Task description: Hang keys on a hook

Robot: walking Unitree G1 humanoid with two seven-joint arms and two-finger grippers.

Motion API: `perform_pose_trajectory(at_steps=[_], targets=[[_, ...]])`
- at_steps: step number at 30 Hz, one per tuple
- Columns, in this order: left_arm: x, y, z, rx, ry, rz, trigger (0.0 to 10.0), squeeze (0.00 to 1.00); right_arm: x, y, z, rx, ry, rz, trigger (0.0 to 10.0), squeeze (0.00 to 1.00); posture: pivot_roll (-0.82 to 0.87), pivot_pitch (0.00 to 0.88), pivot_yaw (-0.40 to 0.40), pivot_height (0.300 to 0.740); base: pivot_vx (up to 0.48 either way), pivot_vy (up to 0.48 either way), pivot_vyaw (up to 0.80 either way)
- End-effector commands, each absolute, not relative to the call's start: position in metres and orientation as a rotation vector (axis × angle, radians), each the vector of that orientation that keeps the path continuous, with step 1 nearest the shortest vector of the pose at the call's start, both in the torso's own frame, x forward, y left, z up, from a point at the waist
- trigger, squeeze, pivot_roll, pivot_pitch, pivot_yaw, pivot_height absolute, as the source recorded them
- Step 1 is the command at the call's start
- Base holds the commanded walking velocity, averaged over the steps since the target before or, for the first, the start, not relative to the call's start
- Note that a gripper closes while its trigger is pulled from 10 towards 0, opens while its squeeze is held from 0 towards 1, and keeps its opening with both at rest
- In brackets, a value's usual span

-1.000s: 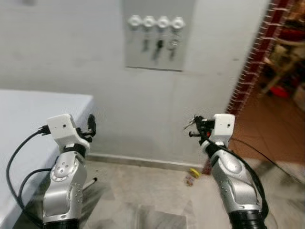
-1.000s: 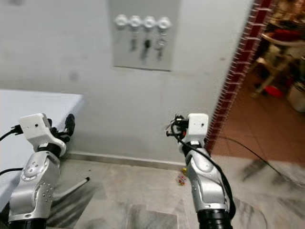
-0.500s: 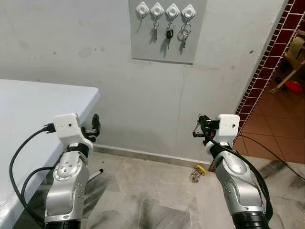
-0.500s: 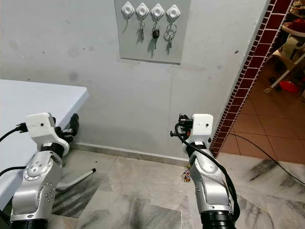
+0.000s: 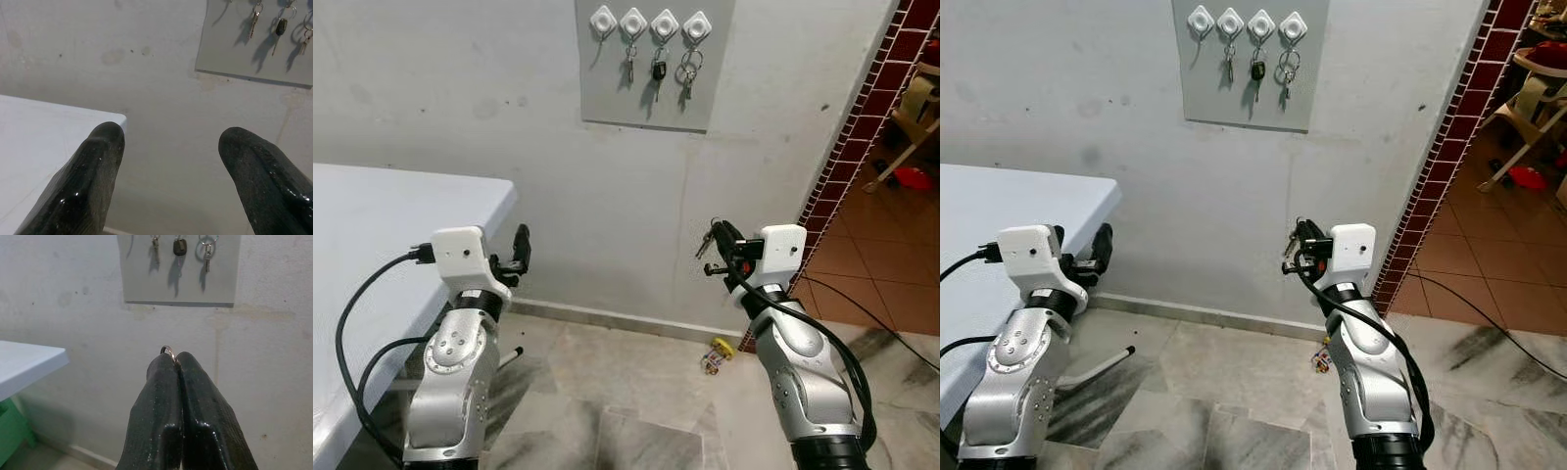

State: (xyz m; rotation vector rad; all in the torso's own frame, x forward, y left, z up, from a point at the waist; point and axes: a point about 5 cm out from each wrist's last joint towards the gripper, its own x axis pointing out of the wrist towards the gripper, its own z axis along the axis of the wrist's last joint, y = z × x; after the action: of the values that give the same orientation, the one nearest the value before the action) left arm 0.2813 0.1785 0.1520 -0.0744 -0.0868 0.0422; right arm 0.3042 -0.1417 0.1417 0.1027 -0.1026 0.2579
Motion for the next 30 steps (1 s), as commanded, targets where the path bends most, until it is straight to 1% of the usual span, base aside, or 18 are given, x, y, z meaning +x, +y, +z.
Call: perform_pose_trajectory(at_steps=[1, 10, 26, 30], targets=[[0.2808, 0.1820, 0.1567, -0.052, -0.107, 0.052, 10.0, 0.00, 0.3089, -0.1393, 0.1479, 0.093, -0.120, 0.286, 10.0, 0.00, -0.05, 0.000, -0.038, 0.740, 0.000, 0.000, 0.00], [0.2794, 0.1860, 0.1553, -0.048, -0.088, 0.067, 10.0, 0.00, 0.3151, -0.1369, 0.1525, 0.092, -0.130, 0.308, 10.0, 0.00, -0.03, 0.000, -0.049, 0.740, 0.000, 0.000, 0.00], [0.2798, 0.1846, 0.1605, -0.075, -0.103, 0.054, 10.0, 0.00, 0.3146, -0.1363, 0.1509, 0.101, -0.129, 0.322, 10.0, 0.00, -0.03, 0.000, -0.048, 0.740, 0.000, 0.000, 0.00], [0.2794, 0.1841, 0.1606, -0.079, -0.104, 0.053, 10.0, 0.00, 0.3146, -0.1367, 0.1507, 0.100, -0.129, 0.323, 10.0, 0.00, -0.03, 0.000, -0.048, 0.740, 0.248, 0.000, 0.00]])
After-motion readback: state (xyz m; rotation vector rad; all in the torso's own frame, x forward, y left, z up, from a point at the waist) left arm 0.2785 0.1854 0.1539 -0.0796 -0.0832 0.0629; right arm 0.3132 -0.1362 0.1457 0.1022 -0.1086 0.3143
